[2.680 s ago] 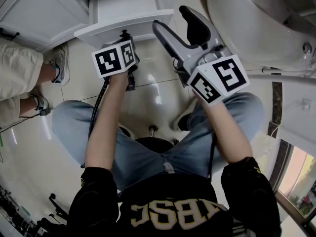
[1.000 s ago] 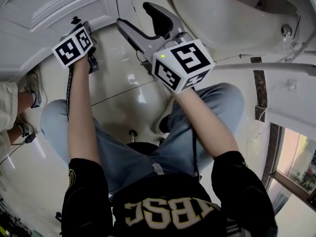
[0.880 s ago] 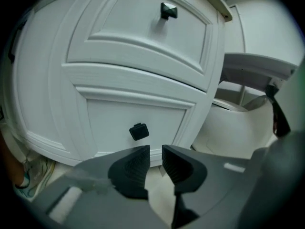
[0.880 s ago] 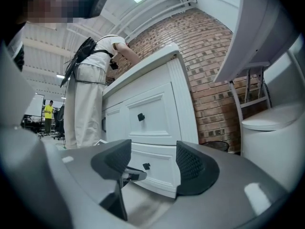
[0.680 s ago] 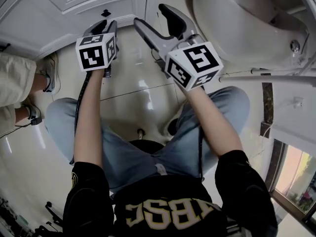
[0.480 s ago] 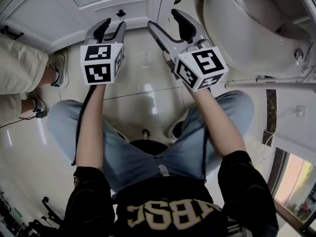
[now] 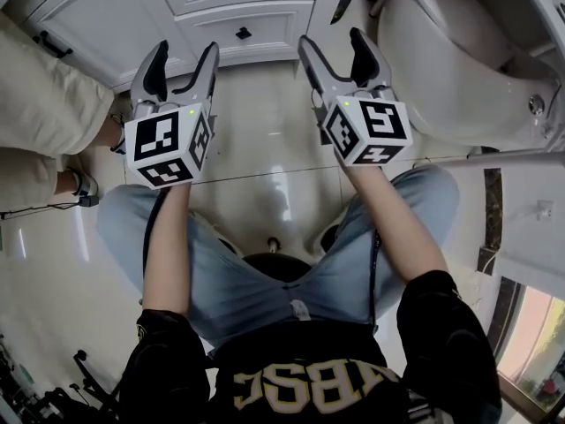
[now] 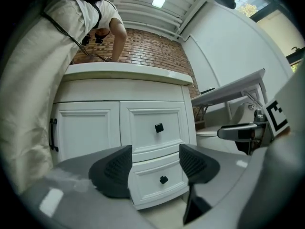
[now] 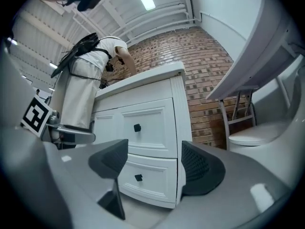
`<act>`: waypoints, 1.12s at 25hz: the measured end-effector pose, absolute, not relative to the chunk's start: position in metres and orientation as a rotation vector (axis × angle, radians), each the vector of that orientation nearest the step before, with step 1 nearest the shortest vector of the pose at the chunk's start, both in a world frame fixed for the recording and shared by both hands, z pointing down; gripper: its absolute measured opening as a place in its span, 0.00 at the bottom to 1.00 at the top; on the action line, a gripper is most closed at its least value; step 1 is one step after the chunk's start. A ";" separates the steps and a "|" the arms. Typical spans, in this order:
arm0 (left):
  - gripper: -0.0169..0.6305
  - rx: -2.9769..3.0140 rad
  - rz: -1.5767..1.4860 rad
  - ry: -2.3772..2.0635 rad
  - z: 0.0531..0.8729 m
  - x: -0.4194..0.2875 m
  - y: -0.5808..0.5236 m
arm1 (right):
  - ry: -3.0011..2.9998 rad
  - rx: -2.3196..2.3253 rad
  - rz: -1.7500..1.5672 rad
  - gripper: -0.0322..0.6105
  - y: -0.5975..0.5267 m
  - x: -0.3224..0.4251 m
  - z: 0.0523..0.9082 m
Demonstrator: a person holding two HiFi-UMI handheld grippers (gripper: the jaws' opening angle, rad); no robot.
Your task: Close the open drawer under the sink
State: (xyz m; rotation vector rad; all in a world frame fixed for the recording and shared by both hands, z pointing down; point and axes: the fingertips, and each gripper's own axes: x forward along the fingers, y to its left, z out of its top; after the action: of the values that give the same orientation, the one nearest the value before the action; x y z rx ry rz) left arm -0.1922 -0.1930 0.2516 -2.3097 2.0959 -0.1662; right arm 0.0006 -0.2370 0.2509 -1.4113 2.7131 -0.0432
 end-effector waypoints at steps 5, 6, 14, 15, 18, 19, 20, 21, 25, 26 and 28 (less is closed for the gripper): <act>0.51 -2.283 -0.116 2.117 0.243 -0.193 -0.190 | 2.738 -1.438 -0.033 0.59 -0.234 0.003 0.253; 0.51 -2.282 -0.112 2.116 0.242 -0.193 -0.189 | 2.744 -1.435 -0.028 0.59 -0.232 0.004 0.252; 0.51 -2.319 -0.115 2.103 0.248 -0.187 -0.196 | 2.782 -1.401 -0.059 0.58 -0.231 0.003 0.259; 0.51 -2.323 -0.117 2.100 0.248 -0.186 -0.197 | 2.787 -1.394 -0.061 0.58 -0.231 0.001 0.259; 0.51 -2.332 -0.121 2.096 0.249 -0.185 -0.199 | 2.795 -1.382 -0.060 0.58 -0.230 -0.002 0.259; 0.51 -2.337 -0.120 2.096 0.249 -0.183 -0.199 | 2.795 -1.384 -0.060 0.58 -0.230 -0.002 0.258; 0.51 -2.343 -0.117 2.096 0.250 -0.182 -0.200 | 2.794 -1.386 -0.061 0.58 -0.231 -0.001 0.258; 0.51 -2.351 -0.112 2.096 0.251 -0.181 -0.201 | 2.794 -1.386 -0.063 0.58 -0.231 -0.001 0.259; 0.51 -2.365 -0.104 2.092 0.254 -0.180 -0.204 | 2.799 -1.379 -0.072 0.58 -0.232 -0.005 0.261; 0.51 -2.368 -0.103 2.090 0.254 -0.180 -0.204 | 2.800 -1.376 -0.073 0.58 -0.232 -0.006 0.261; 0.51 -2.377 -0.099 2.087 0.255 -0.178 -0.205 | 2.800 -1.371 -0.074 0.58 -0.232 -0.006 0.260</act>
State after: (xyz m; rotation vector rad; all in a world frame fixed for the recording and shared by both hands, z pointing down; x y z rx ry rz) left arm -0.1783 -0.2052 0.2549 -2.3774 2.0875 -0.0989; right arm -0.0060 -0.2318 0.2601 -1.3712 2.8000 -0.0736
